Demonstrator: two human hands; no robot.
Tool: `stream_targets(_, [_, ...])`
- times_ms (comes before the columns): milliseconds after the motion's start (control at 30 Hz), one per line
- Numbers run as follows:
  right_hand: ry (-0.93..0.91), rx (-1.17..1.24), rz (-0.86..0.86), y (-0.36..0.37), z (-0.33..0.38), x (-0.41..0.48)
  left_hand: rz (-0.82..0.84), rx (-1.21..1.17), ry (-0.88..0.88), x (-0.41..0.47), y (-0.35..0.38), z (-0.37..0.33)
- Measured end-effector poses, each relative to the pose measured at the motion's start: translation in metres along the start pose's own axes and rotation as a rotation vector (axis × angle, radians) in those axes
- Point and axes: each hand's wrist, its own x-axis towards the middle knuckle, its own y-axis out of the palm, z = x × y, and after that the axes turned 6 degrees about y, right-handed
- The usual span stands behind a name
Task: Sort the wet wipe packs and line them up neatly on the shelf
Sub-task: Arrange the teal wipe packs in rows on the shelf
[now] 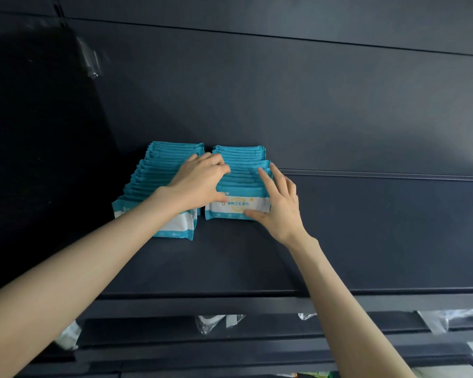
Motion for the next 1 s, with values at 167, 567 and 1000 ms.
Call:
stream_targets(167, [0.024, -0.096, 0.056, -0.002, 0.001, 0.003, 0.099, 0.115, 0.063, 0.002, 0.006, -0.001])
stream_targets(567, [0.066, -0.17, 0.077, -0.003, -0.001, 0.007, 0.146, 0.203, 0.055, 0.007, 0.011, -0.008])
stream_targets(1000, [0.108, -0.163, -0.091, -0.058, 0.026, -0.024, -0.109, -0.072, 0.037, -0.008, -0.027, -0.031])
